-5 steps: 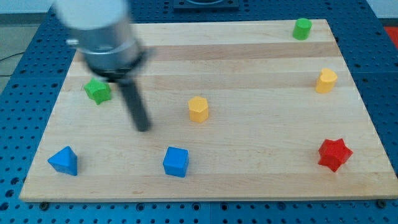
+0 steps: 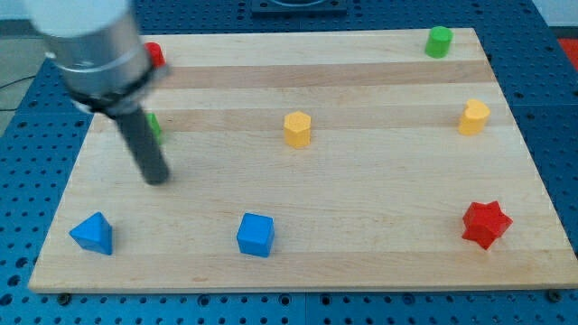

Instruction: Move the green star to the top left of the yellow hexagon

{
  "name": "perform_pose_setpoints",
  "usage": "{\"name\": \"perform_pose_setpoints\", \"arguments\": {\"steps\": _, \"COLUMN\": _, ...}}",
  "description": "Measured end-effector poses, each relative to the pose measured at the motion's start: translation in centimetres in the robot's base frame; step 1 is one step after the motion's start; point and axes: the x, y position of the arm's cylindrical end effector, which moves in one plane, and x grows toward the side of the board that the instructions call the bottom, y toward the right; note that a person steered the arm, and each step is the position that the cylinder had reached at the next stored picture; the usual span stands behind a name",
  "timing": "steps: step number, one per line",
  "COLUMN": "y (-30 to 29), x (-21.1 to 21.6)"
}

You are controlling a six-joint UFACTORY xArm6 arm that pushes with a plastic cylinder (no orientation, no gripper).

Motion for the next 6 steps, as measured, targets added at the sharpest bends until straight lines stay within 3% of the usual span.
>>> {"name": "perform_pose_setpoints", "arguments": {"steps": 2, "y": -2.6, "x": -5.9}}
{"name": "perform_pose_setpoints", "arguments": {"steps": 3, "y": -9.0, "x": -6.4}}
{"name": "perform_pose_setpoints", "arguments": {"steps": 4, "y": -7.7, "x": -7.7}}
{"name": "perform_pose_setpoints", "arguments": {"steps": 5, "y": -2.6, "x": -9.4}}
{"name": "perform_pose_setpoints", "arguments": {"steps": 6, "y": 8.3, "x": -9.5}}
